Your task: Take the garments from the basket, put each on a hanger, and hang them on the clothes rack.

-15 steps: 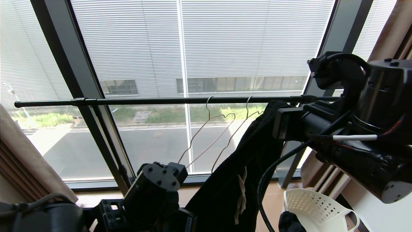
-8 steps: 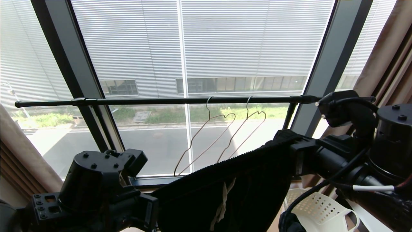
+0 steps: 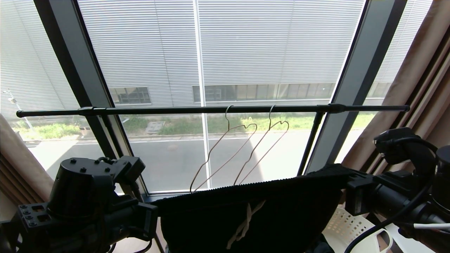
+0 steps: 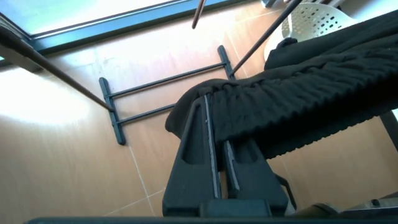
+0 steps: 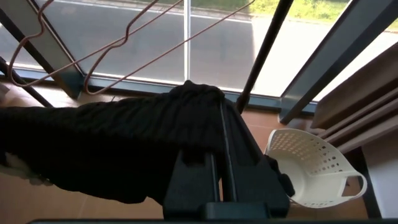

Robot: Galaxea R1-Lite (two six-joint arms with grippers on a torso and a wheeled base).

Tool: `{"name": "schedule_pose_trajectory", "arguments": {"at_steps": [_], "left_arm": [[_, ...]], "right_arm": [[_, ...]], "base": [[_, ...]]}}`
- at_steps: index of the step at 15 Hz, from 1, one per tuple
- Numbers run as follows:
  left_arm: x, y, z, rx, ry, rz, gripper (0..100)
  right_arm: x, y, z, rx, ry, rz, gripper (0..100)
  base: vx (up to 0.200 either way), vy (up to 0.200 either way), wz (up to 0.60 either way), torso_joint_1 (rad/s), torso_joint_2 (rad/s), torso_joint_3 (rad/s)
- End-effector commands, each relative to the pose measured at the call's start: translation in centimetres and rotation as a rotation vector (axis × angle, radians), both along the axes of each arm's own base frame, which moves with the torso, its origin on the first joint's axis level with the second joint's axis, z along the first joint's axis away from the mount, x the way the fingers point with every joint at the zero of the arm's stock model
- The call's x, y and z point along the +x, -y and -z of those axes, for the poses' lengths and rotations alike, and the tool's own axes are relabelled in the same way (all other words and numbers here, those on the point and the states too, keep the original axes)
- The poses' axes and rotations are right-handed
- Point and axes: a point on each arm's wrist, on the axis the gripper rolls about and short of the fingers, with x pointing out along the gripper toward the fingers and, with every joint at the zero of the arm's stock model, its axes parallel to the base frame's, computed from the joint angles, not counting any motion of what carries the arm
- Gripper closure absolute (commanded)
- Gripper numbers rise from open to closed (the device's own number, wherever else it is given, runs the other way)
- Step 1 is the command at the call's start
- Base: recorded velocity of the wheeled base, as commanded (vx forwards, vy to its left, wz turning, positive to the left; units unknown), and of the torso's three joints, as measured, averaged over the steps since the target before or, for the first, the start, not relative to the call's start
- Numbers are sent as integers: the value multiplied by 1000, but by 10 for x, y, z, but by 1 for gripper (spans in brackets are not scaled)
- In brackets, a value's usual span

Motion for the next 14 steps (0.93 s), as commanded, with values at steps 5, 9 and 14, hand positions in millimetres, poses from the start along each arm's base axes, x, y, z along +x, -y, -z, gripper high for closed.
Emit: {"name": "schedule_pose_trajectory", "arguments": {"at_steps": [5,9,14], "left_arm": [[25,16,-33,-48,115,15,100],[58,36,-40,-56,140,21,100],[88,56,-50,-65,170,30,100]], "right_arm": [[-24,3,20,-38,-51,-81,100],[-66,4,33,-60,-60,-278,100],[-92,4,47,-98,-82,-442,100]], "base": [[0,0,0,0,0,0],[0,0,0,0,0,0],[0,0,0,0,0,0]]}}
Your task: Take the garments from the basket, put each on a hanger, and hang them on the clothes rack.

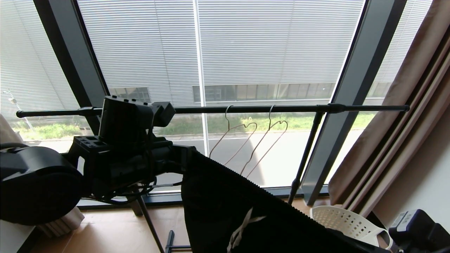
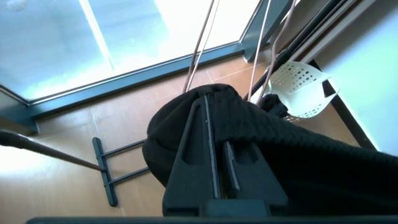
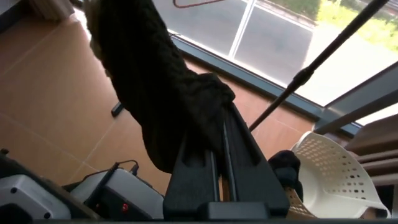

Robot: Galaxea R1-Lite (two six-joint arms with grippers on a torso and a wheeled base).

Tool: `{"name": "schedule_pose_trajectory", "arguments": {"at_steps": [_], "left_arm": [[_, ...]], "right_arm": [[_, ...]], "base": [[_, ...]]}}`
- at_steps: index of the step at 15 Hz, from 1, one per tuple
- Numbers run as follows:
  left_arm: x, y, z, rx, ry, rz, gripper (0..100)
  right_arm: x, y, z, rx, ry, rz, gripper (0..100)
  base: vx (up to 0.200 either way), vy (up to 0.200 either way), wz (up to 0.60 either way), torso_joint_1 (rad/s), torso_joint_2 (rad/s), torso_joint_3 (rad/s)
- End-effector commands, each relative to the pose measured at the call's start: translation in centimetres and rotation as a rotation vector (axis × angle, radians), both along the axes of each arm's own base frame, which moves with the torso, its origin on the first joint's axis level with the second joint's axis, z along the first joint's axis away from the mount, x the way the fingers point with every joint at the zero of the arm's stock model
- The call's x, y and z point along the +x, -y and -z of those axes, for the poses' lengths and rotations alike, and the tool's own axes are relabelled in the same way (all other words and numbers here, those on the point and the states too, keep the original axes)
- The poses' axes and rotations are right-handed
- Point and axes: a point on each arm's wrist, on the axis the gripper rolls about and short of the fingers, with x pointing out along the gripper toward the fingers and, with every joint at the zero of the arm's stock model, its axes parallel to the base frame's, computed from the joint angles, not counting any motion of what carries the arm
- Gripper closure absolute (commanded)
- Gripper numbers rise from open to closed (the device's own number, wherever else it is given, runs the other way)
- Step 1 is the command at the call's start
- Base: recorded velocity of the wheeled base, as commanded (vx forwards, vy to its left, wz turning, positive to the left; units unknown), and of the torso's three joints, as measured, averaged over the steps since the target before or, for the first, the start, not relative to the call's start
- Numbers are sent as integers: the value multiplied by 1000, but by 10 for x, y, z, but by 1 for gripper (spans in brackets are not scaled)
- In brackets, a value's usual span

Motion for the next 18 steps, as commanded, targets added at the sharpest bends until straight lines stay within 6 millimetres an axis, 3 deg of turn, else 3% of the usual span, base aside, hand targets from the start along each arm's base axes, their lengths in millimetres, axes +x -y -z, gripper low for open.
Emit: {"name": "schedule_pose_trajectory", "arguments": {"at_steps": [1,7,11,13,16,18], "left_arm": [[15,14,5,7,-12,13,100],[24,28,1,-4,6,32,100],[24,29,1,-4,6,33,100],[21,26,5,7,-12,30,100],[3,12,-8,31,-41,33,100],[-7,6,-14,43,-41,50,100]], "right_arm": [[-13,0,4,-1,-10,-100,100],[-26,-9,4,40,-106,-362,100],[-26,-9,4,53,-122,-387,100],[-11,-4,5,46,-120,-272,100],[28,5,10,-6,-139,-24,100],[52,5,8,-20,-143,46,100]], "base": [[0,0,0,0,0,0],[0,0,0,0,0,0],[0,0,0,0,0,0],[0,0,0,0,0,0],[0,0,0,0,0,0],[0,0,0,0,0,0]]}}
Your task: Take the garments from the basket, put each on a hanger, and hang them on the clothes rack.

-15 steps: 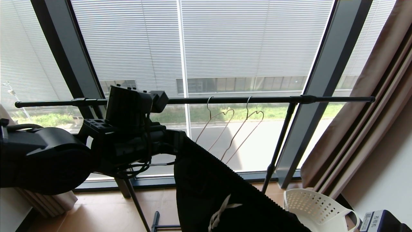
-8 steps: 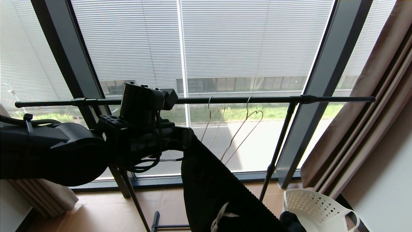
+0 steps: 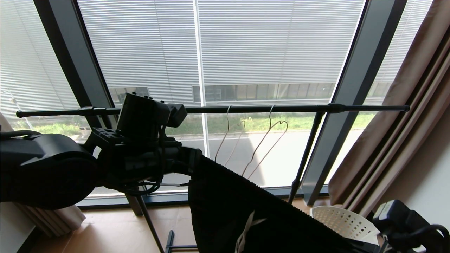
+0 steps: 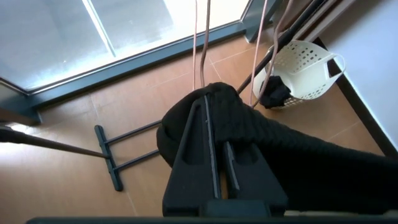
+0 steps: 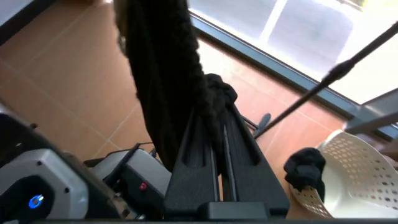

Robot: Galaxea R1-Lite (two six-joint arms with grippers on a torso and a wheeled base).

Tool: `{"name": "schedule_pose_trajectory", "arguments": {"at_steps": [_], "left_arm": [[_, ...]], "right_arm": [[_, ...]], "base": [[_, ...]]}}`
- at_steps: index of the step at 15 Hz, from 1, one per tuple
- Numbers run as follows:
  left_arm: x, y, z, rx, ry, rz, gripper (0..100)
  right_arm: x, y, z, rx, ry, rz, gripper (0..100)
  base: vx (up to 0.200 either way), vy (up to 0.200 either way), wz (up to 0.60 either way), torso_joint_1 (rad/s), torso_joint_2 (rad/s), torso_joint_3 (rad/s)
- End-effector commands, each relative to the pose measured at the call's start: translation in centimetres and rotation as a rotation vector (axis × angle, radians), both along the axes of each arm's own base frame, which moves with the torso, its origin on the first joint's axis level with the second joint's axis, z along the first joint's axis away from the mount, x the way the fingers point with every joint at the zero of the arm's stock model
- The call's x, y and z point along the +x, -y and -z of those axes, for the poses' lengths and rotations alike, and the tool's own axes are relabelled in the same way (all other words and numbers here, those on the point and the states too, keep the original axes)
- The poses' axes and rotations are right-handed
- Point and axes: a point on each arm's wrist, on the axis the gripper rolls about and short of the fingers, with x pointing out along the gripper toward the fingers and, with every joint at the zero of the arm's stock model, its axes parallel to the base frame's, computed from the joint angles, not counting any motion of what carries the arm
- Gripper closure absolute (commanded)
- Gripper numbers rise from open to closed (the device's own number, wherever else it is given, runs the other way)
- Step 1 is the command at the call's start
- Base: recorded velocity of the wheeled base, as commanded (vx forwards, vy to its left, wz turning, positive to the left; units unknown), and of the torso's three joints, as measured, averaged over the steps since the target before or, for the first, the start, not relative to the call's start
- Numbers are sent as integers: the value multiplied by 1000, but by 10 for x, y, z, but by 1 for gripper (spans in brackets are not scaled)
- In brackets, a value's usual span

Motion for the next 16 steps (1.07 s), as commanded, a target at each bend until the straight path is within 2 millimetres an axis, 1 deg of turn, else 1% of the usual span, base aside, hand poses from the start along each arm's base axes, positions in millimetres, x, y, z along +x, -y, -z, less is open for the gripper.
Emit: {"name": "schedule_pose_trajectory", "arguments": {"at_steps": [1,2,3,5,6,7,11,13,15,16], "left_arm": [[-20,-12,-14,0,25,26,100],[-28,-16,-11,24,16,39,100],[-34,-16,-7,40,7,55,100],[-58,-18,2,69,-25,105,100],[-66,-18,4,77,-36,124,100],[-79,-19,6,98,-60,155,100],[-107,-18,13,146,-119,243,100],[-122,-6,20,160,-148,319,100],[-125,7,20,150,-160,352,100],[-125,13,21,148,-168,357,100]], "right_arm": [[48,-7,-2,-34,-26,141,100],[66,-13,-6,-30,-23,172,100],[77,-18,-9,-26,-17,187,100],[111,-34,-16,-11,3,220,100],[120,-40,-18,-4,11,223,100],[135,-50,-21,5,21,223,100],[170,-74,-32,43,67,226,100],[189,-89,-38,66,94,224,100],[197,-100,-41,75,103,211,100],[198,-105,-43,81,108,201,100]], "base": [[0,0,0,0,0,0],[0,0,0,0,0,0],[0,0,0,0,0,0],[0,0,0,0,0,0],[0,0,0,0,0,0],[0,0,0,0,0,0],[0,0,0,0,0,0],[0,0,0,0,0,0],[0,0,0,0,0,0],[0,0,0,0,0,0]]}}
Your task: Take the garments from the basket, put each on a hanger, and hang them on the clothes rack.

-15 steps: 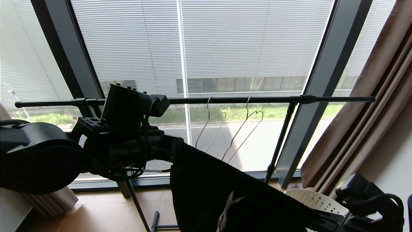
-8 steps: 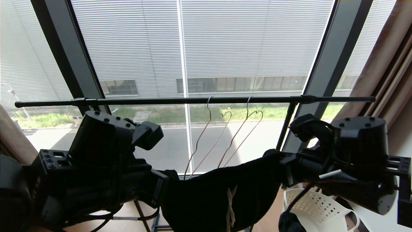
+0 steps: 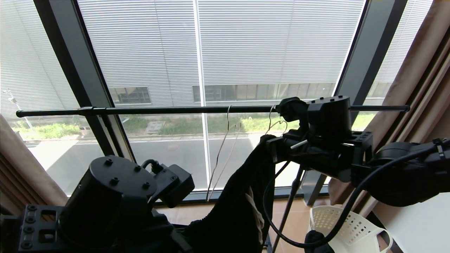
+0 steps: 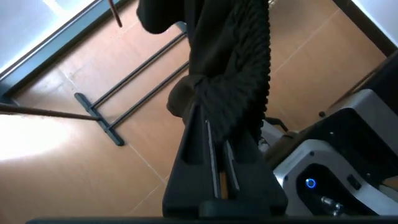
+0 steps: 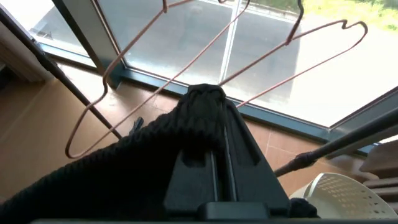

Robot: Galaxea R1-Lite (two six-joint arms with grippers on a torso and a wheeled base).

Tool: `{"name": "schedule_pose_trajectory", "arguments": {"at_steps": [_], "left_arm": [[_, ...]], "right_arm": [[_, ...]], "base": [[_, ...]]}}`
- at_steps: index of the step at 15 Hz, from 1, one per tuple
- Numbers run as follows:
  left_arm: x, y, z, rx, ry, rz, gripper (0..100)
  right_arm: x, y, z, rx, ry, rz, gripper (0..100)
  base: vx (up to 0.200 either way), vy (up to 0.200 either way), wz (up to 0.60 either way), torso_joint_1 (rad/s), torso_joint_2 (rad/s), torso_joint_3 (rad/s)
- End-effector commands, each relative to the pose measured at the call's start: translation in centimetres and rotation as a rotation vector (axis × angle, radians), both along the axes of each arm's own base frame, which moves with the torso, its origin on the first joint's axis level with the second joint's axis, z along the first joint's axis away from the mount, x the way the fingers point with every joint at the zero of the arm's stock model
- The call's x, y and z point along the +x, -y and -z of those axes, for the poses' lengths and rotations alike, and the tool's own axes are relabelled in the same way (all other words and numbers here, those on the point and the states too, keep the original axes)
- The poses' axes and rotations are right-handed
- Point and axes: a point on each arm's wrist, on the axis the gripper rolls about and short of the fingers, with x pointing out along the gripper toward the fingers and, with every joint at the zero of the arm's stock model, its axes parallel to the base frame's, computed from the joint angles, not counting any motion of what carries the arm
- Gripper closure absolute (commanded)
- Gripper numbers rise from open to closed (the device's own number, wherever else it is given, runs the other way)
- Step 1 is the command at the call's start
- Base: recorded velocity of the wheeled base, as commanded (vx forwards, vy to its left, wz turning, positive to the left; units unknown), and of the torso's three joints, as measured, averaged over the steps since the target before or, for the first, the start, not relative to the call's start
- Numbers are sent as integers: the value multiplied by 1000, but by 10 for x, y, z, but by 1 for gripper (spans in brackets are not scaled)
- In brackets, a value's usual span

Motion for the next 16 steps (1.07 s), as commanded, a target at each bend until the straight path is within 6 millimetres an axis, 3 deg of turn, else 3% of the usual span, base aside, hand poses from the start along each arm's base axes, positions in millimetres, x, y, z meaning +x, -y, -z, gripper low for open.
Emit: {"name": "schedule_pose_trajectory", "arguments": {"at_steps": [1,6,9,13,16], "left_arm": [[0,23,4,4,-27,40,100],[-4,56,4,-24,-59,81,100],[-4,60,3,-38,-71,68,100],[0,45,12,-18,-96,2,100],[24,9,10,-26,-85,-150,100]], "right_arm": [[9,-21,5,-3,-4,-31,100],[7,-41,4,12,9,-76,100],[3,-43,5,36,-4,-79,100],[-2,-34,-3,56,-4,-62,100],[-14,2,-14,63,6,-4,100]], "base": [[0,0,0,0,0,0],[0,0,0,0,0,0],[0,0,0,0,0,0],[0,0,0,0,0,0],[0,0,0,0,0,0]]}}
